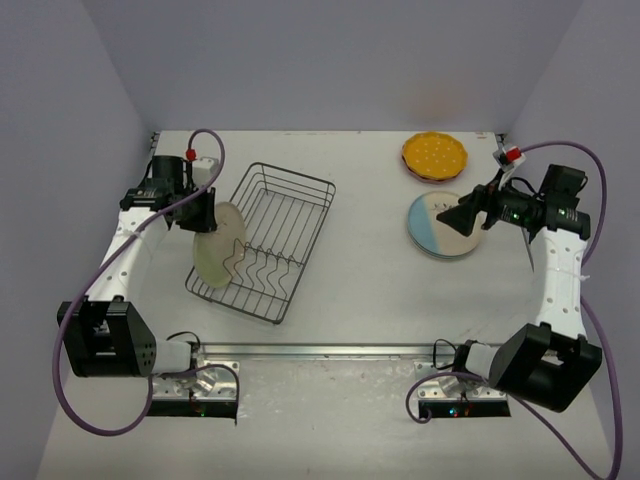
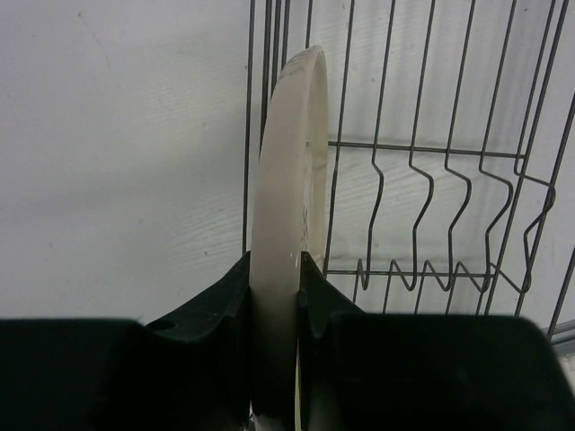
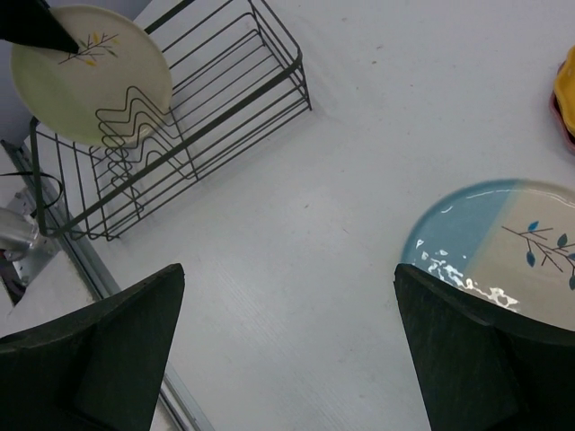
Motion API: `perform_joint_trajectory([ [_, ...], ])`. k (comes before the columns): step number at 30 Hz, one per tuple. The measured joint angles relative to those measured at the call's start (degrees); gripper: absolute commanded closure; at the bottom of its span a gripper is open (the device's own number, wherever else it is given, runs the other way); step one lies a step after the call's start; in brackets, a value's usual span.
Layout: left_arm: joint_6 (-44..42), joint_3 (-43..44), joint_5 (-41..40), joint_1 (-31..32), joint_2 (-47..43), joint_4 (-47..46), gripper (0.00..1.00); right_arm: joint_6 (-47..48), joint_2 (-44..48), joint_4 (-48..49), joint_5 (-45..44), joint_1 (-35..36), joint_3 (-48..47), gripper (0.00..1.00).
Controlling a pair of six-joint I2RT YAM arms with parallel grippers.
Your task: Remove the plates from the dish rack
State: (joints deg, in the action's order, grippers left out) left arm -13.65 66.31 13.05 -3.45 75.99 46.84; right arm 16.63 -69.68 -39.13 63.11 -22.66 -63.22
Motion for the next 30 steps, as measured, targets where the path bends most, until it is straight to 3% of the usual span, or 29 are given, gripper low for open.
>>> perform_joint_trajectory([
  [8,-1.2,4.9,0.1,0.0,0.2,5.7,1.00,-0.7,-0.1,0.4,0.2,2.9,1.6,0.02],
  [16,-3.6,22.4,4.1,-0.3,0.5,11.9,1.00,-3.5,0.0,1.8,0.2,4.9,3.7,0.02],
  [22,-5.2,26.3,20.2,-0.6,-2.0,12.5,1.00,-9.8,0.1,5.9,1.0,8.4,4.8,0.04],
  [26,-5.3,20.7,34.5,0.6,-5.1,12.4,1.00,-17.5,0.5,11.6,1.3,14.7,5.6,0.06],
  [30,-3.3,12.3,41.8,5.5,-7.3,10.7,1.00,-24.1,0.5,17.0,-0.2,25.3,5.7,0.07],
])
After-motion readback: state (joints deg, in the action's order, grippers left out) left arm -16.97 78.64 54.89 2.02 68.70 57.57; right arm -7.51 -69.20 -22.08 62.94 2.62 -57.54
